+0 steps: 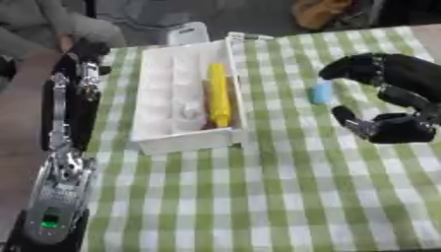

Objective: Pick up objects on the table and place them in the box.

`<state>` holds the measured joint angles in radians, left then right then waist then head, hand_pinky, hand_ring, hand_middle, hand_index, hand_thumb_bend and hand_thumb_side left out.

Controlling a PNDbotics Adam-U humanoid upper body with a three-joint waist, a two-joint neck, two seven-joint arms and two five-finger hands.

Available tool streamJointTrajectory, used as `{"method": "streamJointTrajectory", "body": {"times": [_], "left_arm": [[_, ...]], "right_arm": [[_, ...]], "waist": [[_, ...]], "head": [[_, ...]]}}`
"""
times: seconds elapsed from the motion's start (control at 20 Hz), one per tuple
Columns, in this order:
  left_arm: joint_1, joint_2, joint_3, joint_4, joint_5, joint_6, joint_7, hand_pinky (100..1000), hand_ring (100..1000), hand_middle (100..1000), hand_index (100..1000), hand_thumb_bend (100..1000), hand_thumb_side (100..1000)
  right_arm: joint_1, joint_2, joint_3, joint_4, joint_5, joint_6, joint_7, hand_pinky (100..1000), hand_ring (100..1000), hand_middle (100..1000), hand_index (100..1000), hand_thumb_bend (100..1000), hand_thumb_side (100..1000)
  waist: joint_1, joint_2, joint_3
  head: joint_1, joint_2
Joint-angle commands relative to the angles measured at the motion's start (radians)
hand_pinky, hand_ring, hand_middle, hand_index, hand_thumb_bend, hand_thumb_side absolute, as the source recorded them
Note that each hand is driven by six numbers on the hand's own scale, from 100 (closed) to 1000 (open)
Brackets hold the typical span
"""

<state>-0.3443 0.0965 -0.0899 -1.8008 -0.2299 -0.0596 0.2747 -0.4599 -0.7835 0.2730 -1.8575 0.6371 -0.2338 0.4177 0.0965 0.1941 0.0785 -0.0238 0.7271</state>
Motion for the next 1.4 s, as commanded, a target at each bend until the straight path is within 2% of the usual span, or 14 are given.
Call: {"method": "streamJointTrajectory", "body": {"times": [0.05,0.45,0.8,1.4], "left_arm": [[-0.022,0.022,-0.008,-0.019,0.004,-0.002,-0.009,718,1000,660,752,100,816],[-0.037,0.028,-0.015,-0.025,0.005,-0.002,-0.02,718,1000,660,752,100,812],[-0.038,0.03,-0.016,-0.026,0.007,0.0,-0.022,719,1000,660,752,100,813],[-0.039,0.031,-0.017,-0.033,0.008,-0.001,-0.027,720,1000,652,752,100,809]], "right_arm": [[-0.026,-0.044,-0.003,0.041,0.046,-0.037,0.002,931,881,855,946,251,238],[-0.053,-0.052,-0.018,0.166,0.093,-0.074,0.001,935,881,857,946,235,253],[-0.064,-0.052,-0.03,0.233,0.123,-0.087,-0.006,938,881,858,947,215,263],[-0.072,-0.052,-0.046,0.299,0.144,-0.091,-0.017,940,884,860,947,198,271]], "waist": [[-0.019,-0.003,0.008],[-0.022,0.012,0.046],[-0.019,0.016,0.051],[-0.019,0.014,0.05]], "head": [[-0.013,-0.017],[-0.044,-0.023],[-0.067,-0.025],[-0.079,-0.023]]}}
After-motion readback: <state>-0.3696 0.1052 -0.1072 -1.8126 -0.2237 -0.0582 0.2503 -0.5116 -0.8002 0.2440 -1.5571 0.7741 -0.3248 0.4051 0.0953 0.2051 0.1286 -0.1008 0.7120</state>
